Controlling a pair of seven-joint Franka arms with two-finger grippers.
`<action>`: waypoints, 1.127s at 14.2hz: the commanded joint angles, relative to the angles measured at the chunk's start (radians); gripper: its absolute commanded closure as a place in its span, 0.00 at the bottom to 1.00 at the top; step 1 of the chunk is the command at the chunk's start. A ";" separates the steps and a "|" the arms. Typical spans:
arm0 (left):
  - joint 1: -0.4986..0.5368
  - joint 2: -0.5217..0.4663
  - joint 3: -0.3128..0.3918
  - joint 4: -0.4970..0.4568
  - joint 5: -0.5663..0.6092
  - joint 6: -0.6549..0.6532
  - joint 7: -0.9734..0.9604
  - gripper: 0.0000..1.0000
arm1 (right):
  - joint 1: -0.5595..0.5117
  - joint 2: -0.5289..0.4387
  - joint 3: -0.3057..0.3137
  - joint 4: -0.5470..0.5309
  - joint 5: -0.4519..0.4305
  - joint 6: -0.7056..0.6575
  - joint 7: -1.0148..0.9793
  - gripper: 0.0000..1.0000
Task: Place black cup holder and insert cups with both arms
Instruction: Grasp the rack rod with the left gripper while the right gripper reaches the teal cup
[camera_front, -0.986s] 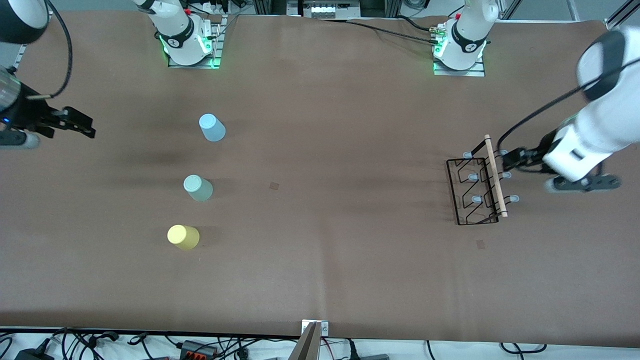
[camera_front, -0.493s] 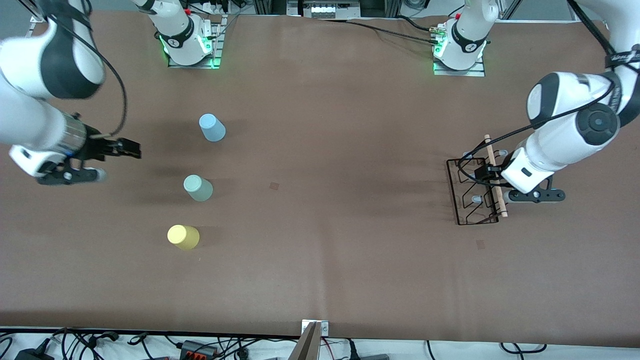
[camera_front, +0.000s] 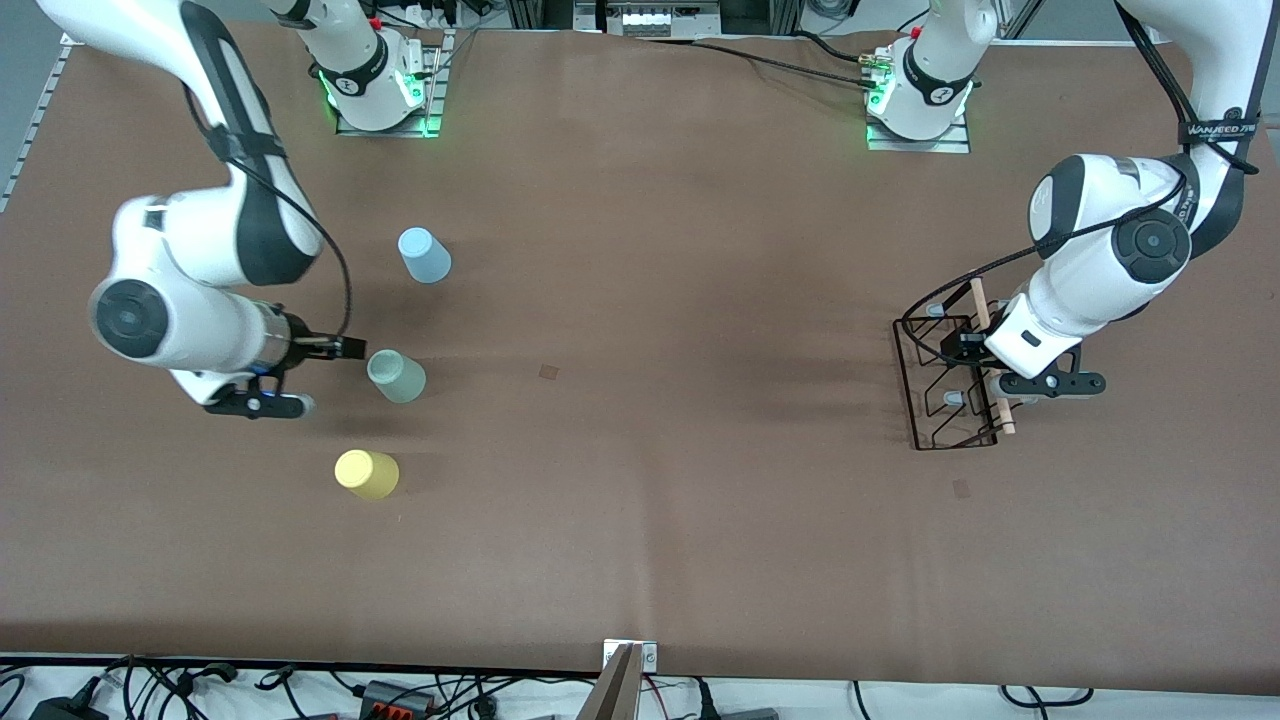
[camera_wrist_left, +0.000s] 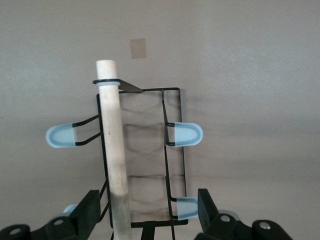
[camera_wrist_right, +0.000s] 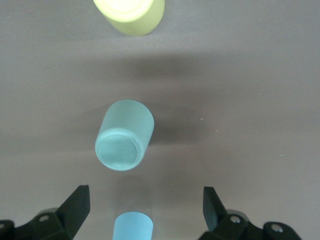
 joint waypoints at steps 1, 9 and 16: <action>0.020 -0.038 -0.003 -0.047 0.019 0.011 0.014 0.25 | 0.048 0.032 -0.001 -0.011 0.017 0.063 0.062 0.00; 0.030 -0.058 -0.012 -0.073 0.019 -0.036 -0.047 0.96 | 0.053 0.072 -0.004 -0.075 0.015 0.161 0.142 0.00; 0.019 -0.047 -0.196 0.178 0.014 -0.290 -0.124 1.00 | 0.055 0.110 -0.004 -0.068 0.015 0.190 0.141 0.00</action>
